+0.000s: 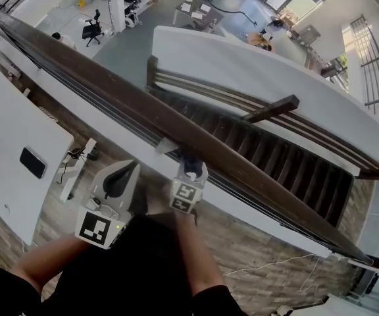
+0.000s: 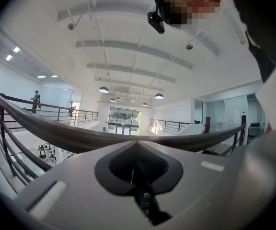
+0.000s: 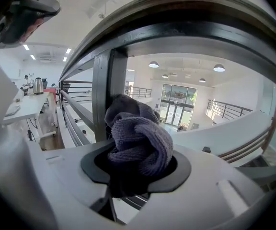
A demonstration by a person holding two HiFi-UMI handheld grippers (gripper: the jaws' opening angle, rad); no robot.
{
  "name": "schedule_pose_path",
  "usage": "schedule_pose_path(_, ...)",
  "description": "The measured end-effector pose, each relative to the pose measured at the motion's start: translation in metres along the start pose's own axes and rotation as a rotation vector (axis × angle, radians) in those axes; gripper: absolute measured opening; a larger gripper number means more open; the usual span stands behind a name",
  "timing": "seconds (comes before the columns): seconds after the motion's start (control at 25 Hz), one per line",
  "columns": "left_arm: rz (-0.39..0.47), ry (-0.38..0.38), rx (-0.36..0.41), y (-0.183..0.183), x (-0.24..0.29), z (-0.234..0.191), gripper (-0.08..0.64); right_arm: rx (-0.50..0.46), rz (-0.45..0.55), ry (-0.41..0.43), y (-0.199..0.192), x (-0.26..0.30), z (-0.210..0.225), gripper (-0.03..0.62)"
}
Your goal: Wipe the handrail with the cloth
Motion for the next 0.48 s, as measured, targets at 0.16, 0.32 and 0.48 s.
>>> schedule_pose_path(0.16,0.005,0.006,-0.014,0.006,0.002,0.005,0.000,0.009,-0.007,-0.008,-0.004,-0.002,0.004,0.163)
schedule_pose_path(0.32,-0.007,0.006,-0.003,0.004,-0.003,0.011,0.000,0.022,-0.014,-0.001,-0.008,-0.005,0.005,0.163)
schedule_pose_path(0.48,-0.033,0.006,0.025,0.001,-0.005,0.018,0.000,0.021,-0.015,0.013,-0.006,-0.006,0.009,0.161)
Point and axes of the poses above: the fingertips, and each gripper's own axes: x forward along the fingers, z to its right, y out of its top, the point moved 3 cm from there along -x, backward along the fingers, and after that the axes turned 3 degrees about x, right-handed, at the moved point
